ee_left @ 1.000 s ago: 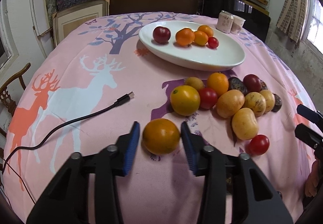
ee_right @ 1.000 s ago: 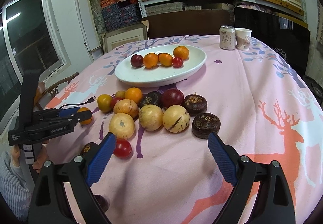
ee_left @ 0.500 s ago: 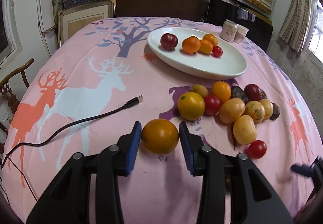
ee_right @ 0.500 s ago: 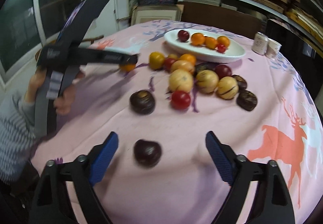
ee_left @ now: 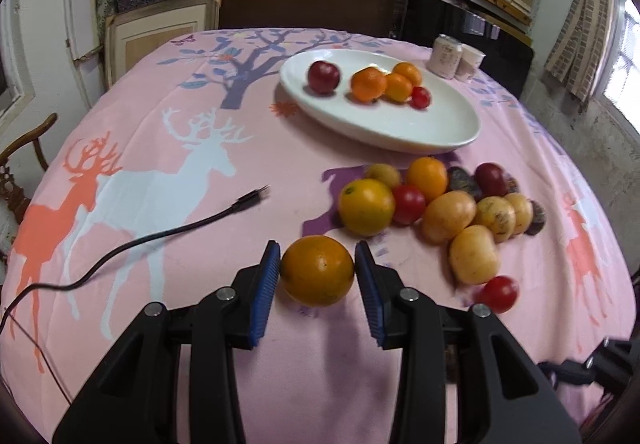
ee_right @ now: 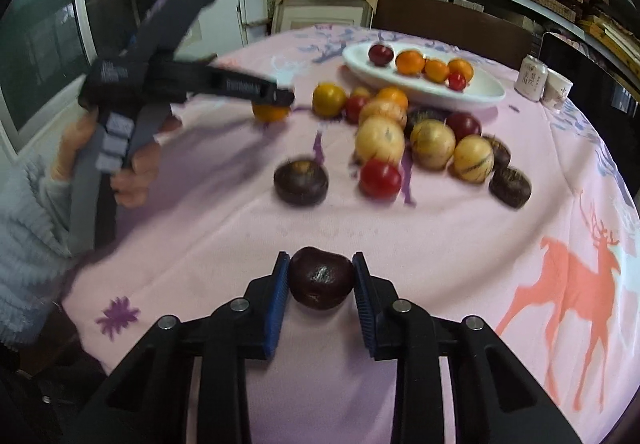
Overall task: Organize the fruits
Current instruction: 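Grasp the orange tomato with the left tool while the right tool grasps a mangosteen, then release both fruits onto the white plate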
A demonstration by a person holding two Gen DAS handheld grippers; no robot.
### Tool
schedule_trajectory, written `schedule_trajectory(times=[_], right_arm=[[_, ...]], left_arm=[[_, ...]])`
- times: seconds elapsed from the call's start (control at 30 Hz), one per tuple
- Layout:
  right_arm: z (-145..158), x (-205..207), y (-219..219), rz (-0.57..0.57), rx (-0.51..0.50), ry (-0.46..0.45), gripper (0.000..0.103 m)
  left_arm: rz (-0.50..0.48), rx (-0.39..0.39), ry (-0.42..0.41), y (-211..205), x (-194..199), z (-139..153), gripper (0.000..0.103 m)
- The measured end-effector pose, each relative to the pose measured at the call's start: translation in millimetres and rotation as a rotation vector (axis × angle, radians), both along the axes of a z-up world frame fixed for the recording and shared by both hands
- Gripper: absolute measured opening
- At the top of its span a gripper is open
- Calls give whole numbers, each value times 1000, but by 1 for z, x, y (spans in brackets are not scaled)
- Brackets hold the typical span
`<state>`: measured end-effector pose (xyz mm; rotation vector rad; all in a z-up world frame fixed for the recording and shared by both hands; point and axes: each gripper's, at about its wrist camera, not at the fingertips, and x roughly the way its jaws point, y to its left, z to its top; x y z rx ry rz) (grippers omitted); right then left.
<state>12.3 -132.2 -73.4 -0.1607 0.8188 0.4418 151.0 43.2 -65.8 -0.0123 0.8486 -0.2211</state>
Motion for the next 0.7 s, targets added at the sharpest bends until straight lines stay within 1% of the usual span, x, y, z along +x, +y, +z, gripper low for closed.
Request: schedule_trajectory(times=[0.03,0.1,0.17,0.23,0.33,0.43,0.53,0.63,0.7], right_arm=[[6,4,-3,-6,4,-11,32],[28,24,-15,-37,4,-60,32],[44,48,-25,-76,5,-96,32],[57,84,-38,-122,31,-103,32],[64,137,-47,-165,45,-108,32],[58,181,-47,-190,47,-89,32],[45,222,-46,-205,52,-60,32],[33,239,-47,-214,50,-45,32],[28,245,-50,-214,69,-41,32]], left_arm=[[-11,4,-12,-4,4,6,38],[-17,27,-44,-12,14,18,38],[-28,41,-75,-21,32,34,38],[-25,52,-91,-32,58,45,38],[-34,28,-77,-44,93,50,38],[-31,17,-63,-53,119,46,38],[-36,15,-30,-58,137,34,38],[-40,39,-20,-62,144,22,38],[-39,53,-21,-64,145,17,38]])
